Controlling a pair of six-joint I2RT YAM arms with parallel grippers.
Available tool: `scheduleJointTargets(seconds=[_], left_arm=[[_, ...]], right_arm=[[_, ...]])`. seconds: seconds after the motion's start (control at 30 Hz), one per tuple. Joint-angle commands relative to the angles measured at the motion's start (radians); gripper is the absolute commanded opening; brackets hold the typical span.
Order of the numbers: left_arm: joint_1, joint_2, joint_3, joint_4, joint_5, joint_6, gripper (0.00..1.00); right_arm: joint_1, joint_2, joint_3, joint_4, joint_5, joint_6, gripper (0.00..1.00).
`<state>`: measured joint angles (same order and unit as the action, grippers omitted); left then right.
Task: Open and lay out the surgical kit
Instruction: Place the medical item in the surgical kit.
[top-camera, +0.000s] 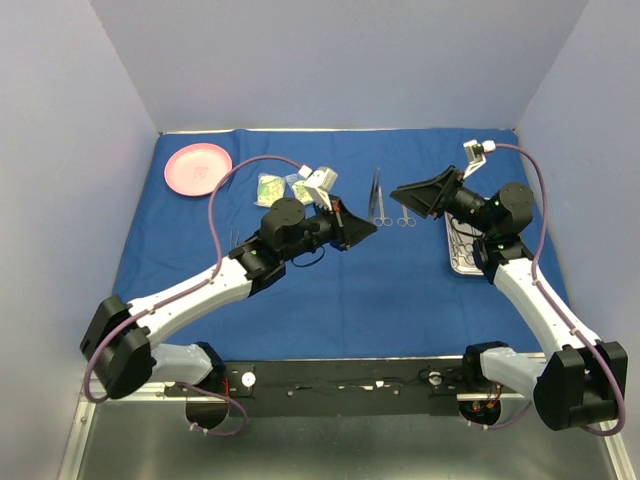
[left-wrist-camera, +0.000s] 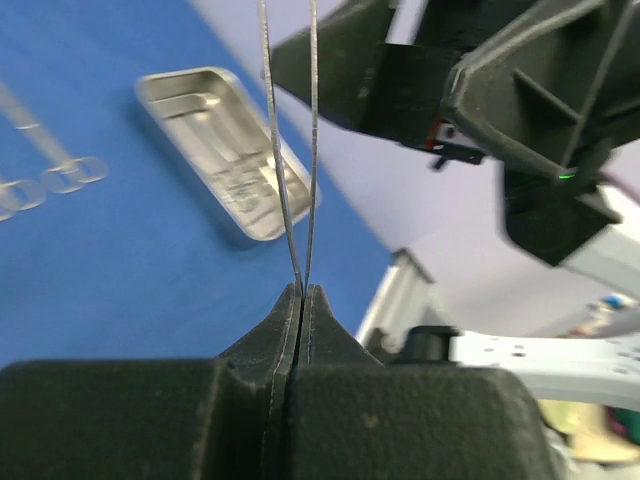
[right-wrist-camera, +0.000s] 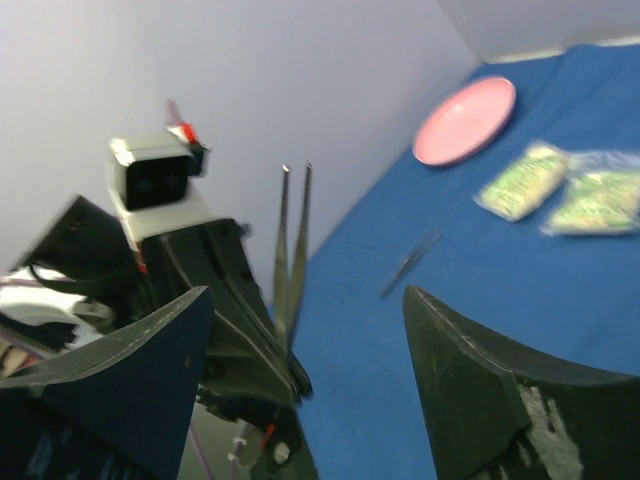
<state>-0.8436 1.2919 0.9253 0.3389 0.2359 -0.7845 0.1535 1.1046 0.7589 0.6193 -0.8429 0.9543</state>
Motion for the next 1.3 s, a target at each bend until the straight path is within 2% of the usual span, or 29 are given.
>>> scheduleJointTargets(seconds=[0.0, 0.13, 0.17, 0.3, 0.37, 0.57, 0.83, 1.27], left_arm=[[0.034, -0.107, -0.034, -0.306, -0.208, 0.198, 0.0], [0.084, -0.138, -0.033, -0.544, -0.346, 0.27, 0.0], [0.098, -0.138, -0.029, -0.631, -0.389, 0.28, 0.0], [0.199, -0.106, -0.022, -0.803, -0.434, 0.335, 0.0], [0.262, -0.088, -0.019, -0.868, -0.449, 0.366, 0.0], [0.36, 0.026, 0.009, -0.954, -0.474, 0.433, 0.0], [0.469, 0.17, 0.015, -0.951, -0.422, 0.502, 0.0], [0.511, 0.31, 0.053, -0.98, -0.391, 0.496, 0.0]], right_arm=[[0.006, -0.038, 0.036, -0.31, 0.045, -0.225, 0.89], [0.004, -0.071, 0.069, -0.593, 0.194, -0.385, 0.92], [0.006, -0.081, 0.079, -0.713, 0.235, -0.443, 0.92], [0.006, -0.106, 0.091, -0.894, 0.439, -0.545, 0.93], [0.004, -0.123, 0.076, -0.931, 0.467, -0.577, 0.92], [0.006, -0.135, 0.045, -0.948, 0.482, -0.597, 0.92], [0.006, -0.12, 0.053, -0.957, 0.485, -0.612, 0.92], [0.004, -0.101, 0.057, -0.963, 0.492, -0.623, 0.92]])
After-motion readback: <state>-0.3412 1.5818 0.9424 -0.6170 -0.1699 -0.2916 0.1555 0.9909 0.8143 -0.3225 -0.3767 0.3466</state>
